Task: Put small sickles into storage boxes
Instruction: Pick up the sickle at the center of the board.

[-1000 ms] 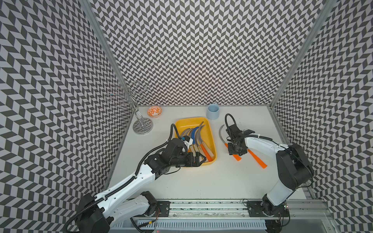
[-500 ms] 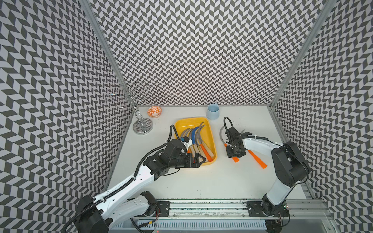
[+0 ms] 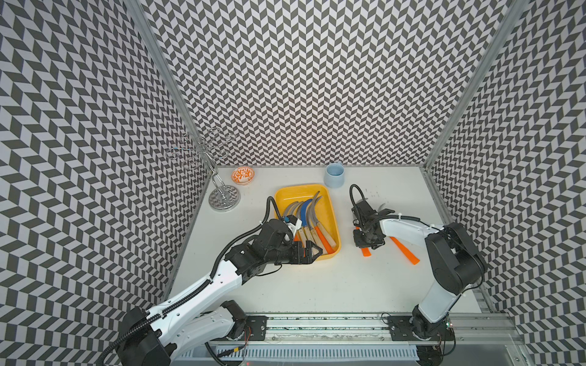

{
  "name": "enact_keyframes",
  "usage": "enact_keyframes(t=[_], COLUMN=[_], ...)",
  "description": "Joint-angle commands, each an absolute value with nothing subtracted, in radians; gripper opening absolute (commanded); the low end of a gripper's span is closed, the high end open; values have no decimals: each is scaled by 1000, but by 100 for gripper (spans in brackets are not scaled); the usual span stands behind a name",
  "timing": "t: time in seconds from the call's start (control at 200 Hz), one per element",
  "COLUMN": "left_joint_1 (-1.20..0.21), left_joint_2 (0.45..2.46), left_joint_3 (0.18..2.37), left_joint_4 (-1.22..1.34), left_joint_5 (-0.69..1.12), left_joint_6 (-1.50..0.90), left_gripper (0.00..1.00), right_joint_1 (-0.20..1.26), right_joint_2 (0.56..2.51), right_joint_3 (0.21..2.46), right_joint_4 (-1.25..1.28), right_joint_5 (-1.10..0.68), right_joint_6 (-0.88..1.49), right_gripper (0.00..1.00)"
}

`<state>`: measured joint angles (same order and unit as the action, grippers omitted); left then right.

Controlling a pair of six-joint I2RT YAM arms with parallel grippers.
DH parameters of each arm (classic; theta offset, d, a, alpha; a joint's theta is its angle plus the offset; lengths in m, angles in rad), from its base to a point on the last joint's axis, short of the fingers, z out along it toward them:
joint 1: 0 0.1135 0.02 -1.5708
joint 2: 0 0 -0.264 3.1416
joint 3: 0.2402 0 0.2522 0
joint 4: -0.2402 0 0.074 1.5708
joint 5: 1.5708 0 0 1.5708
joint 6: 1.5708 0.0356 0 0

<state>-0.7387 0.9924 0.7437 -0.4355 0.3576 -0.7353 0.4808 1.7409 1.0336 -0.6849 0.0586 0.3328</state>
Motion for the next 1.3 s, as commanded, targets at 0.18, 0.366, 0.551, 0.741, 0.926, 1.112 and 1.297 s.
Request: enact_keyframes(t=[0.18,0.366,0.551,0.741,0.926,1.112,1.297], left_joint_1=[-733,-724,-716,-708,-685,-647,-600], left_joint_2=[974,987,1003,1020,1031,1030,1011], left_joint_3=[752,772,791,815,845,864,867], left_joint_4=[-448,-459,-463,-467,-486,-509,-537], left_joint_5=[358,356,364,368,367,374,385], left_joint_6=[-736,-718,-703,-689,-665,-636,-616], left_gripper=[100,100,100,100,100,100,100], right_joint_1=[486,486,485,485,492,520,568], right_joint_2=[1730,1708,1694,1677,1657,1650,1661], right_joint_3=[1073,1115,1152,1188,1231,1287,1360], right_joint_4=[-750,-792,-824,-856,-892,-931,-967], right_joint_5=[75,77,80,76,56,60,57], right_joint_6=[355,363,370,375,387,398,420], right_gripper=[8,8,7,6,6,6,6])
